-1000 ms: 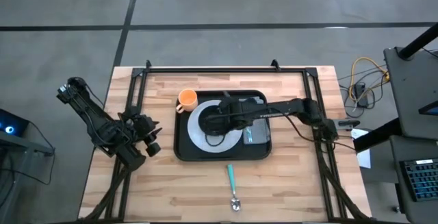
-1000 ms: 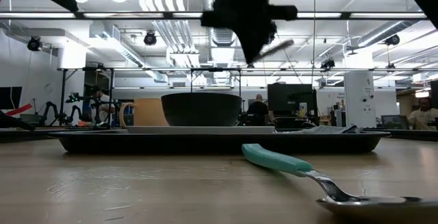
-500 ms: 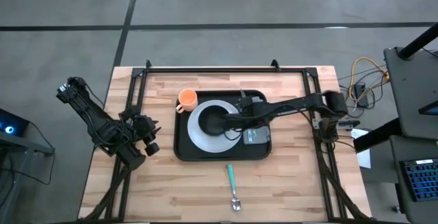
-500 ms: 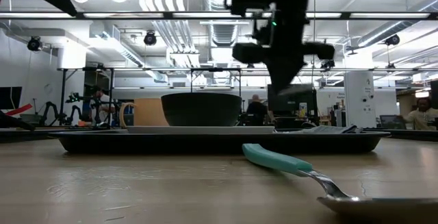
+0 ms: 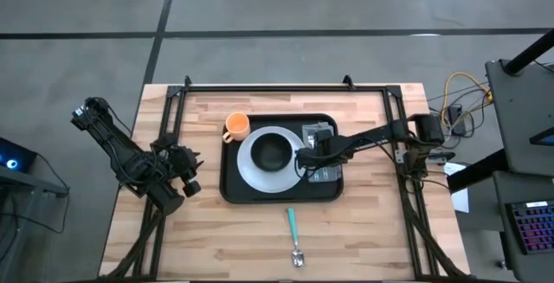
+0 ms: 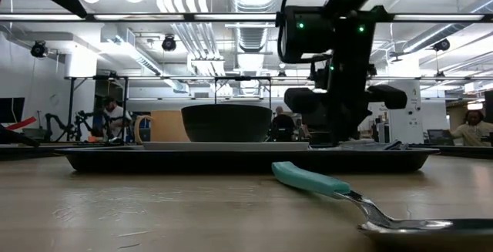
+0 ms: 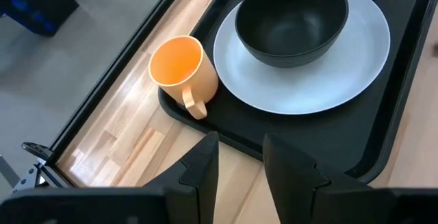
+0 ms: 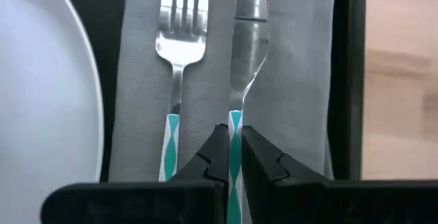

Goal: Set up tray
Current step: Put the blue knife on the gray napkin to the right of the blue fork

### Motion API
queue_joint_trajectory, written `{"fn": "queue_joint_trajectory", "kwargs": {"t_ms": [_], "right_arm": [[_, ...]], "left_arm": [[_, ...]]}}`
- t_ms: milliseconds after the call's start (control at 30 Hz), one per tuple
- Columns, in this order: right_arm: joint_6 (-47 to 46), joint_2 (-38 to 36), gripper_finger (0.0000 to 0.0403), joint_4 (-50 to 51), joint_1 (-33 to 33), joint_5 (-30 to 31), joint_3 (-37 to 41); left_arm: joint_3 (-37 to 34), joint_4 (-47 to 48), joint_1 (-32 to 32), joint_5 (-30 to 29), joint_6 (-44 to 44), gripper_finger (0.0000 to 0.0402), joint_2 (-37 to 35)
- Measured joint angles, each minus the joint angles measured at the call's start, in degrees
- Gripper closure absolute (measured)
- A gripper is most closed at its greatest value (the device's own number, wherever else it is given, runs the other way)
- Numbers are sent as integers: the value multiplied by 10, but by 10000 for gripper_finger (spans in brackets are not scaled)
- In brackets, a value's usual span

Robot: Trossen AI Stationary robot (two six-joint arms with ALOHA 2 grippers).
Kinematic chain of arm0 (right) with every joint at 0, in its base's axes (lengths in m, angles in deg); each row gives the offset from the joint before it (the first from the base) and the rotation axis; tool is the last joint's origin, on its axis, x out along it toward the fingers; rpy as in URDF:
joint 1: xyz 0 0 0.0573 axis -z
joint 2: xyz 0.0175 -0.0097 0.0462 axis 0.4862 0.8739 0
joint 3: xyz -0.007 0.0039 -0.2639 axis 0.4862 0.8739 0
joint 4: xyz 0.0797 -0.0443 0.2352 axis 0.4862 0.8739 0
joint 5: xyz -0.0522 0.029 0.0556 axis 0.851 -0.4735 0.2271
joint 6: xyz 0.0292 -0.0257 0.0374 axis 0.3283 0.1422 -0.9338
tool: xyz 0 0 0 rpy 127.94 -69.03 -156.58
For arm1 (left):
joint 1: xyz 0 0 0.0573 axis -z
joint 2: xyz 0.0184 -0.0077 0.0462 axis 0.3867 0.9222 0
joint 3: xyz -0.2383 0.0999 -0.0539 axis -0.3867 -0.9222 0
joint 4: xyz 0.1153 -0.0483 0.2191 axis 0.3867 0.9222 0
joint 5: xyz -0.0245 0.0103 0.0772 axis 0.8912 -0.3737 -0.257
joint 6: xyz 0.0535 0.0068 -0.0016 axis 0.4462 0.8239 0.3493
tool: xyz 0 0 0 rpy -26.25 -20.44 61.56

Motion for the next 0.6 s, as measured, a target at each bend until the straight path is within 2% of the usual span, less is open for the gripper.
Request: {"fn": "queue_joint_trajectory", "kwargs": {"t_ms": [267,600], "right_arm": [[-13,-1,392,-65,0,-11,34],[-28,-1,384,-80,-1,-17,40]], "left_arm": [[0,0,0,0,0,304,0],[0,0,0,0,10,304,0]]}}
